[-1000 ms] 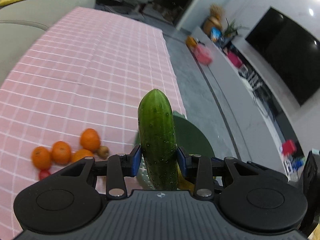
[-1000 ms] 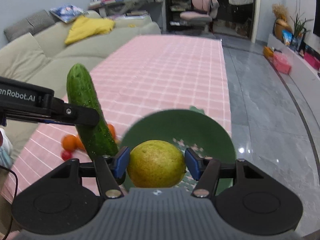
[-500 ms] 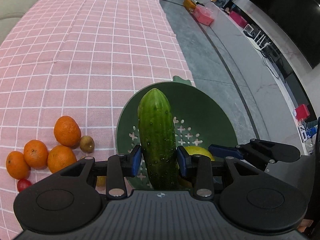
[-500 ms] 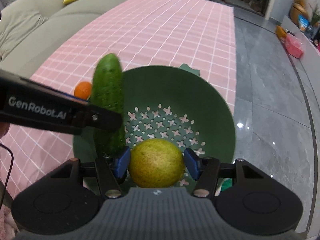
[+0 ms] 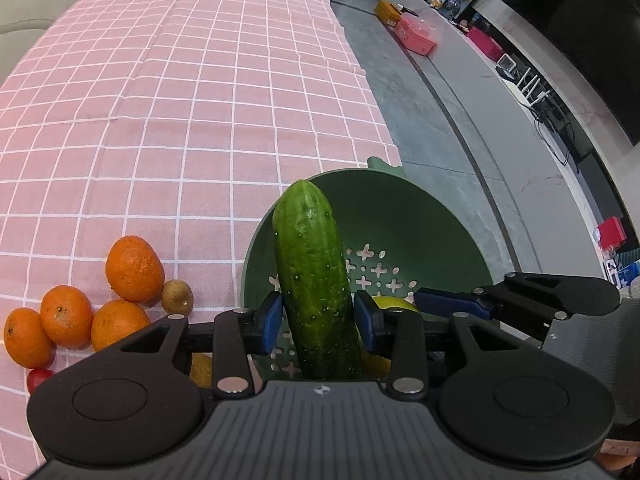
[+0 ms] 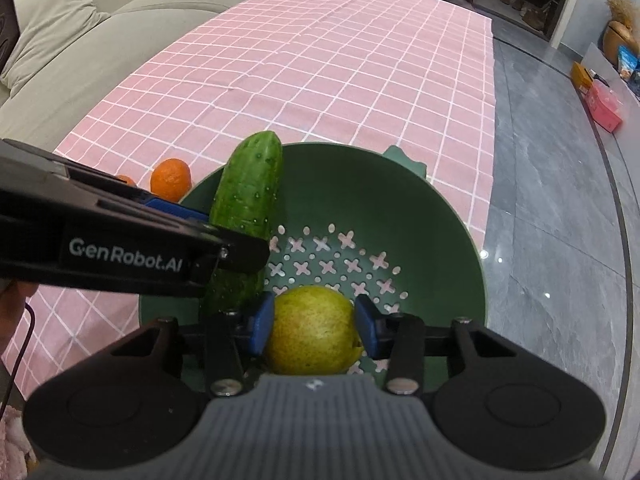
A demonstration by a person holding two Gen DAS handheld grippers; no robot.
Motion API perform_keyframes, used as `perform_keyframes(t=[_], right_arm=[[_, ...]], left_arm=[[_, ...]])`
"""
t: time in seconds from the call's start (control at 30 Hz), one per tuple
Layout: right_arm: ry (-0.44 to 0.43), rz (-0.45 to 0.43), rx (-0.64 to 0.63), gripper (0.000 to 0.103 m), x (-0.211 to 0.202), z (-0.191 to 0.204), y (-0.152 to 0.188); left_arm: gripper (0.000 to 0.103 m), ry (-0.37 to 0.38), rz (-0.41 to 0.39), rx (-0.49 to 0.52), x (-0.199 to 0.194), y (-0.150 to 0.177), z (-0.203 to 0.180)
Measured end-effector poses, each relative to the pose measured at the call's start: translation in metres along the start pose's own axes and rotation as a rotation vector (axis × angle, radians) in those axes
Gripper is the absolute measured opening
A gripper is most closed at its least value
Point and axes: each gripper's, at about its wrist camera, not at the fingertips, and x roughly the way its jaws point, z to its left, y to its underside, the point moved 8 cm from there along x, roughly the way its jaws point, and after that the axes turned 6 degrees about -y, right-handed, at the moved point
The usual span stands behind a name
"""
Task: Organize fruits
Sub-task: 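Carry the cucumber with the left tool while the right tool carries the pear into the green colander, releasing both, then grasp the red cherry tomato with the left tool while the right tool grasps a brown kiwi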
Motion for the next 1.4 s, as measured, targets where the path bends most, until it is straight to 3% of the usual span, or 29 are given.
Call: perform_keyframes(t=[0.33,0.57,0.67,0.9,1.07,1.4], right_arm=[[0.035,0.024,0.021,0.055,-0.006,0.003,0.014],[0.109,-0.044,0.009,0.070,-0.031,0.011,0.004],[0.125,-0.094,0.023,0.070,-0.046,0.020,0.000],[0.072,-0.216,0.103,0.070,-0.068,0.056,-0.008],[0.043,-0.287,0.145,0.070,-0.075,0.085,-0.012],[0.023,-0.313,0.135,0.071,-0.062,0.129,0.000]], left_arm=[[0.051,-0.007,-0.010,0.042,-0.007,0.007,-0.001],[0.057,0.011,-0.084,0.023,-0.047,0.000,0.007],[0.057,0.006,-0.117,0.011,-0.065,-0.001,0.014],[0.057,-0.063,-0.180,0.018,-0.098,0.003,0.034],[0.057,-0.103,-0.200,-0.030,-0.114,0.014,0.058],[0.057,-0.158,-0.208,-0.114,-0.127,0.042,0.106]])
